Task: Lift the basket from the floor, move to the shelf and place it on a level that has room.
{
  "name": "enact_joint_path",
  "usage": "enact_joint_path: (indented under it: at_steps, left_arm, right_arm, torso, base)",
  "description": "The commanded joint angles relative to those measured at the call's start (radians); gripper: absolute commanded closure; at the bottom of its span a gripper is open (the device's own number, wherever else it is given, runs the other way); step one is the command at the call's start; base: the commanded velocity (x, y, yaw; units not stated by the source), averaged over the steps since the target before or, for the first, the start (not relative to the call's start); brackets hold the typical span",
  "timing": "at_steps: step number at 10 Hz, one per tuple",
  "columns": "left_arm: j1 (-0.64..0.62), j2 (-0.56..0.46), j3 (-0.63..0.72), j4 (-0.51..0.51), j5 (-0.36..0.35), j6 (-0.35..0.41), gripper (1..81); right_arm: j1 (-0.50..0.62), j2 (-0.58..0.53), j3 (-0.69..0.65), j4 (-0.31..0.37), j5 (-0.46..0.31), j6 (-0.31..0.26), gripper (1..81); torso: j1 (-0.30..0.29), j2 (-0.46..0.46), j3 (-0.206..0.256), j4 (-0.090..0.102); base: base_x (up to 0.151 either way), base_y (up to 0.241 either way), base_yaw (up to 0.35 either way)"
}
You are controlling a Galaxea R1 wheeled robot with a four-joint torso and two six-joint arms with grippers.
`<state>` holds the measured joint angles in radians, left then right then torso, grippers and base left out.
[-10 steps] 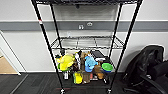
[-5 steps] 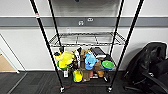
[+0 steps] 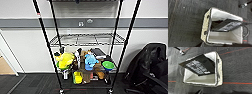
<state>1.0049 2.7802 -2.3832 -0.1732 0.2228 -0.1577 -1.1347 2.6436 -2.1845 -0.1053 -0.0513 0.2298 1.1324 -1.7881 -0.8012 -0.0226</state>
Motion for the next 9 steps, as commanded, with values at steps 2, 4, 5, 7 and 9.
enact_joint_path:
  at_steps: [2,4,5,7,9]
  left_arm:
    - [-0.128,-0.017,0.001,-0.012,0.076,0.0,1.0]
    - [-0.154,-0.014,0.001,-0.014,0.079,0.0,1.0]
    - [-0.163,-0.013,0.001,-0.014,0.089,0.0,1.0]
    - [-0.176,-0.007,0.001,-0.011,0.089,0.0,1.0]
    - [-0.185,0.0,0.001,-0.009,0.089,0.0,1.0]
  right_arm:
    - [0.112,-0.015,0.014,0.015,-0.062,0.002,1.0]
    - [0.14,-0.006,0.016,0.016,-0.076,0.002,1.0]
    - [0.152,-0.002,0.014,0.018,-0.084,0.002,1.0]
    - [0.183,0.008,0.016,0.027,-0.09,0.002,1.0]
    - [0.203,0.017,0.011,0.032,-0.12,0.002,1.0]
  torso:
    - [0.078,-0.121,-0.109,0.0]
    - [0.117,-0.183,-0.167,0.0]
    - [0.14,-0.219,-0.107,0.0]
    - [0.177,-0.276,-0.134,0.0]
    - [0.215,-0.337,-0.142,0.0]
  base:
    - [0.0,0.0,0.0]
    - [0.0,0.0,0.0]
    - [0.0,0.0,0.0]
    - [0.0,0.0,0.0]
    - [0.0,0.0,0.0]
